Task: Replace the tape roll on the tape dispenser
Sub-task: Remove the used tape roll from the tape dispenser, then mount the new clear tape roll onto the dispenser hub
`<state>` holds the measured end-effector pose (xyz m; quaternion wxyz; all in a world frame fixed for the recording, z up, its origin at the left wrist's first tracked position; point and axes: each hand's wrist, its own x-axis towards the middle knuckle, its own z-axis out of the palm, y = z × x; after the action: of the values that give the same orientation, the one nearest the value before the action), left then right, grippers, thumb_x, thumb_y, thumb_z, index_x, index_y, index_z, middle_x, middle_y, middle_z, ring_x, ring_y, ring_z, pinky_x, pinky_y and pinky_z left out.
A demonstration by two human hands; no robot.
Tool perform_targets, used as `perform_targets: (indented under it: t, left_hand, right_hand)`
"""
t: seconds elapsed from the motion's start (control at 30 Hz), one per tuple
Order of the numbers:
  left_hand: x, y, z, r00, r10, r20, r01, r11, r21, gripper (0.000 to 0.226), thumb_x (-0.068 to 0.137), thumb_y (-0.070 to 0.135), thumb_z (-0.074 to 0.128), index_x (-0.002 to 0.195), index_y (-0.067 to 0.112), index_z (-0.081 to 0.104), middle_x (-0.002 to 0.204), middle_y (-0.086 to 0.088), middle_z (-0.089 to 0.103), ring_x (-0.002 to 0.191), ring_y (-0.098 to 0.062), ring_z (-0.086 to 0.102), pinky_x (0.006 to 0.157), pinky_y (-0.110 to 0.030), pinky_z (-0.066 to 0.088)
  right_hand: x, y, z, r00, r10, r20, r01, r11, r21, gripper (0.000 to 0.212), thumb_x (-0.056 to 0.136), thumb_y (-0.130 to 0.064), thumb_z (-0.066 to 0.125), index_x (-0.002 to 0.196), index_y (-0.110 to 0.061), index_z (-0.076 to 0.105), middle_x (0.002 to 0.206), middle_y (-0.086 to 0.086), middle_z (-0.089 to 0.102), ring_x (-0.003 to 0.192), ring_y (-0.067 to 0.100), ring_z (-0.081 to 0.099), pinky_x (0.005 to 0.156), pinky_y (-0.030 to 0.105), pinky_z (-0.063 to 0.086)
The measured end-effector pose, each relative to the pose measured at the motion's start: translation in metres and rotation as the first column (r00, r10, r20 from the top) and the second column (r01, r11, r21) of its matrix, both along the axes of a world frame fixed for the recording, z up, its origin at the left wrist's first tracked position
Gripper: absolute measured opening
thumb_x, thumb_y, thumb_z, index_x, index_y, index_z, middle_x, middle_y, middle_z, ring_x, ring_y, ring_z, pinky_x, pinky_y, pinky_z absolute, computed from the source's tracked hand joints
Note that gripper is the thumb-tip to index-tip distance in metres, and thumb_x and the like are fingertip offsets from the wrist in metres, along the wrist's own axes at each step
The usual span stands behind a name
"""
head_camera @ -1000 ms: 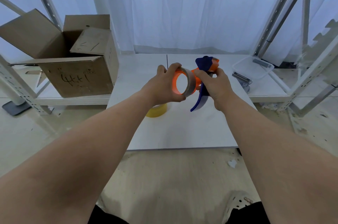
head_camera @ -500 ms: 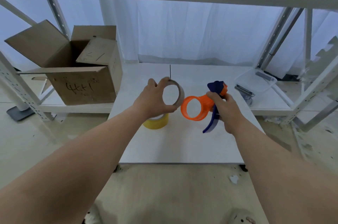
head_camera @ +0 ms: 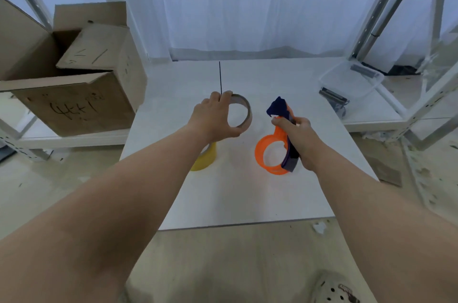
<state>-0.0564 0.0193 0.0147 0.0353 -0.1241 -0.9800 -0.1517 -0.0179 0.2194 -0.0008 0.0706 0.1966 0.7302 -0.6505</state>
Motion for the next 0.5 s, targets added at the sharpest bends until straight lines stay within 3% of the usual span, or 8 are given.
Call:
perform_targets:
  t: [0.13,0.3,0.43,0.5]
  left_hand:
    - [-0.014,0.014,-0.028,0.998,-0.021,0.059,0.033,0.980,-0.195,0.093,0.073,0.064,0.059,0.144,0.018,0.021,0.133,-0.012,0.046,0.119,-0.033,0.048,0.099,-0.042,0.036]
    - [-0.023,0.015,-0.044,0.988,0.074,0.133,-0.034,0.959,-0.282,0.085,0.077,0.068,0.048,0.143,0.020,0.025,0.135,-0.008,0.049,0.122,-0.032,0.045,0.103,-0.046,0.026]
    - [-0.021,0.007,-0.038,0.976,0.064,0.207,0.016,0.932,-0.362,0.096,0.075,0.074,0.047,0.149,0.029,0.006,0.154,-0.005,0.027,0.144,-0.032,0.014,0.113,-0.054,0.003]
    - [-0.014,-0.001,-0.032,0.971,0.073,0.229,0.002,0.950,-0.311,0.099,0.075,0.074,0.049,0.150,0.030,0.002,0.159,-0.008,0.012,0.146,-0.030,0.003,0.115,-0.053,0.001]
  right_hand:
    - [-0.008,0.006,-0.015,0.998,-0.053,0.042,0.052,0.998,0.024,0.063,0.081,-0.036,0.068,0.130,-0.013,0.037,0.098,0.009,0.059,0.066,0.020,0.057,0.056,0.028,0.047]
    - [-0.013,0.002,-0.030,0.994,-0.069,0.086,0.068,0.998,0.015,0.044,0.084,-0.033,0.066,0.118,-0.013,0.047,0.101,0.010,0.060,0.070,0.021,0.060,0.060,0.030,0.050]
    - [-0.014,-0.005,-0.030,0.994,-0.061,0.087,0.060,0.998,0.014,0.041,0.085,-0.033,0.065,0.116,-0.015,0.046,0.093,0.005,0.058,0.072,0.021,0.060,0.064,0.031,0.052]
    - [-0.013,-0.010,-0.027,0.996,-0.053,0.078,0.052,0.999,0.015,0.039,0.086,-0.034,0.064,0.114,-0.015,0.045,0.094,0.005,0.057,0.071,0.021,0.059,0.062,0.030,0.050]
